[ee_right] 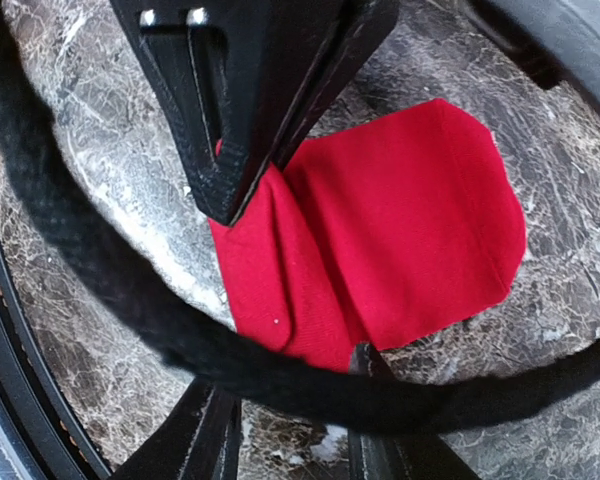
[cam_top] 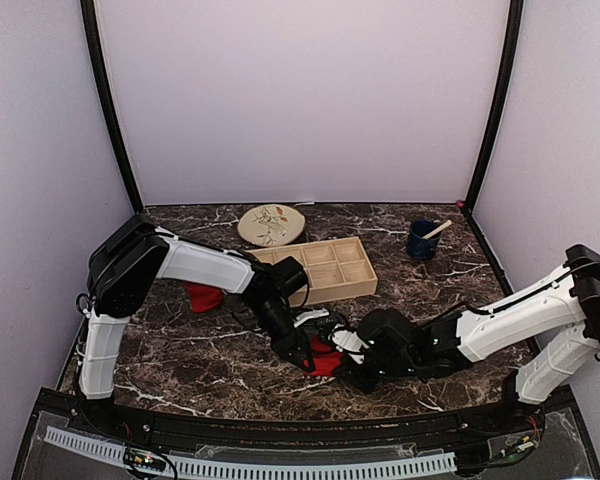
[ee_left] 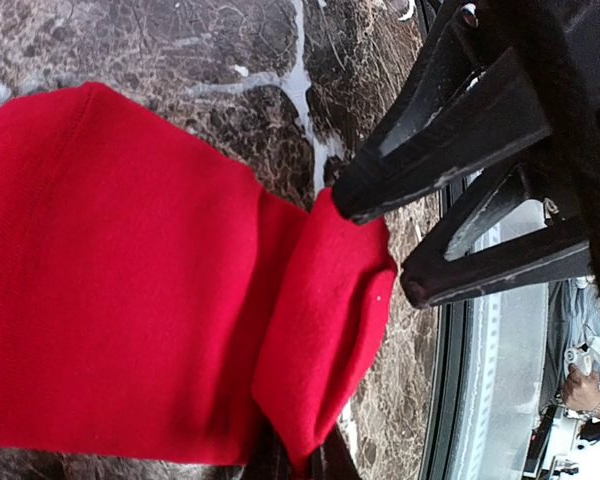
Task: Roll the socks
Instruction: Roll the sock at the center of the board.
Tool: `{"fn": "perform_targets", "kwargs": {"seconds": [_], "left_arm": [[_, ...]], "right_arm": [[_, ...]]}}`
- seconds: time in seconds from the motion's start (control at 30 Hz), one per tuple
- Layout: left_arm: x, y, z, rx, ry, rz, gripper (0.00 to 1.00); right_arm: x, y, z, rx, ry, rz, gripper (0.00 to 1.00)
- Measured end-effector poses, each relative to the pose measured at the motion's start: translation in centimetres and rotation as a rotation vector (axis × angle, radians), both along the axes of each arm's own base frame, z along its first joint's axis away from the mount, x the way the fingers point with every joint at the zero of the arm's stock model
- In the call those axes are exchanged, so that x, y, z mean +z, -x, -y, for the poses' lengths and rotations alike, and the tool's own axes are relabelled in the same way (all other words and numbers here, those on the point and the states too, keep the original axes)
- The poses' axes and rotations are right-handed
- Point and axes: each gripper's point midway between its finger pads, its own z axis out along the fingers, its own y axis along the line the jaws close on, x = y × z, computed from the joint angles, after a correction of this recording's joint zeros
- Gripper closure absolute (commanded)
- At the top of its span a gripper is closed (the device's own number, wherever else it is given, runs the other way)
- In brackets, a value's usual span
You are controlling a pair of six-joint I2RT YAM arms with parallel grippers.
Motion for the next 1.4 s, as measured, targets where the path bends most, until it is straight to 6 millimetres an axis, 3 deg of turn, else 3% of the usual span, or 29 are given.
{"fn": "perform_targets", "kwargs": {"seconds": [0.53,1.13,1.27,1.4], "left_arm": [[0.1,0.2,-0.3,-0.003,-0.005,-0.033,1.0],[0.0,0.2,-0.6,0.0,-0.014,-0.043,1.0],[-0.2,-0.3,-0.8,0.022,-0.031,-0.043,0.8],[0.1,-0.6,-1.1,0.054,-0.033,-0.041,0.76]], "right_arm": [[-1.1,-0.1,-0.7,0.054,0.06,0.026,0.67],[-2.1,0.0,-1.7,0.099,0.091,0.013,0.97],[-2.1,0.1,-1.8,0.101,0.087,0.007,1.0],[-2.1,0.1,-2.0,0.101,0.081,0.004,1.0]]}}
